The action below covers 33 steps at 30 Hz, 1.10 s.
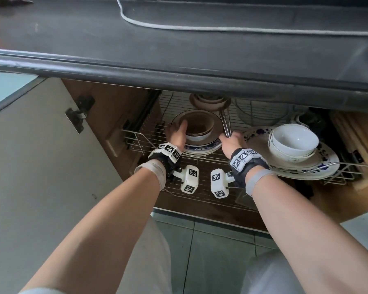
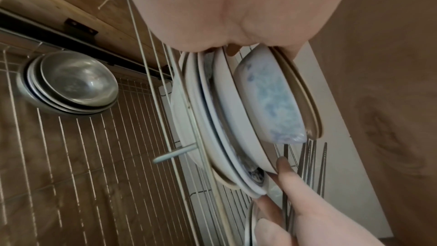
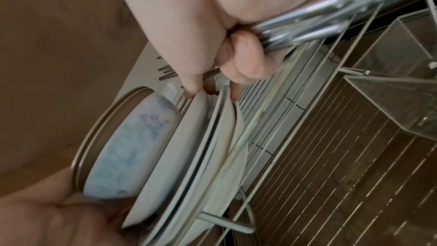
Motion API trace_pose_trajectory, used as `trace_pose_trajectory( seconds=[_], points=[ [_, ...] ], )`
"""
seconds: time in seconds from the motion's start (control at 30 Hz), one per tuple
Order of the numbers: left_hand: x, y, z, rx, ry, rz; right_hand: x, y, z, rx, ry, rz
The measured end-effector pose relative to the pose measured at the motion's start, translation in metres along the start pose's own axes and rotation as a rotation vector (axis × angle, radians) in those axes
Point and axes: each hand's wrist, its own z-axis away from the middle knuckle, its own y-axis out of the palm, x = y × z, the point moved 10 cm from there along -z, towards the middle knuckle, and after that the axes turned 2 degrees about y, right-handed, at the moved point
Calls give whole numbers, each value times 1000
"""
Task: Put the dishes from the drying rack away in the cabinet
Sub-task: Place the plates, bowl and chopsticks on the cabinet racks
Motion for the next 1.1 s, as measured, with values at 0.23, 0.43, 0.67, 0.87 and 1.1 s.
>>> trace_pose_trajectory(
  seconds=[0.23, 0.43, 0.67, 0.87, 1.1],
  points=[
    [-14, -5, 6, -4, 6, -9, 2, -1, -5, 28, -6, 5],
    [5, -15, 3, 3, -128, -140, -3, -3, 1, 5, 72, -33],
    [7, -13, -5, 26, -153, -179, 1, 6, 0, 43, 111, -60],
    [7, -10, -9, 26, -132, -230, -2, 4, -4, 45, 110, -67],
    [-26, -22, 7, -66, 209, -339, 12, -4, 2, 13, 47, -255]
  ],
)
